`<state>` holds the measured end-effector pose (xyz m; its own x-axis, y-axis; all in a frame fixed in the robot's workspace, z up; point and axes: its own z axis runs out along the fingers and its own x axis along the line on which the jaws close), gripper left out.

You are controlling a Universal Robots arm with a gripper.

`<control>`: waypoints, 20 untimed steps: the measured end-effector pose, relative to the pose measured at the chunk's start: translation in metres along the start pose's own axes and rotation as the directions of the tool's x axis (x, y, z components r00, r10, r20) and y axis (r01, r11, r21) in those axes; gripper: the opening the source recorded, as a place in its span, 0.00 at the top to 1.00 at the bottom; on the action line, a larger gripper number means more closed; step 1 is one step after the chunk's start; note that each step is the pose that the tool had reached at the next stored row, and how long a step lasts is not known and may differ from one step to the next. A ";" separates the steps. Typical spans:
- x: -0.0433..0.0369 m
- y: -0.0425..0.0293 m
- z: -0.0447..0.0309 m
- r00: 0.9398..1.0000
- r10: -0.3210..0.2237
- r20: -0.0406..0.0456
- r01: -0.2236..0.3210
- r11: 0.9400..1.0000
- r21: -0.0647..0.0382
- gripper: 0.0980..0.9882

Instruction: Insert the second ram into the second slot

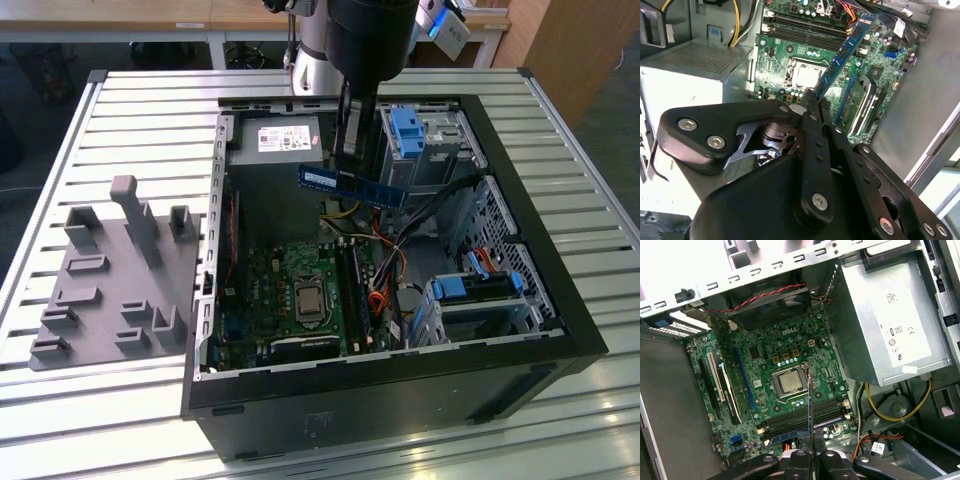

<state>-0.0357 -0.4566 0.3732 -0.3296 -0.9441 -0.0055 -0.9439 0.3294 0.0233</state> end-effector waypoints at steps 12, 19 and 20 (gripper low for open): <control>0.0000 -0.0001 0.0000 0.994 0.108 -0.001 -0.108 0.994 0.002 0.96; -0.0001 -0.0001 0.0000 0.986 0.167 0.000 -0.167 0.986 0.002 0.96; -0.0001 -0.0001 0.0000 0.985 0.175 0.000 -0.175 0.985 0.002 0.96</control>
<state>-0.0356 -0.4566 0.3731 -0.4896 -0.8719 -0.0014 -0.8718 0.4895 0.0216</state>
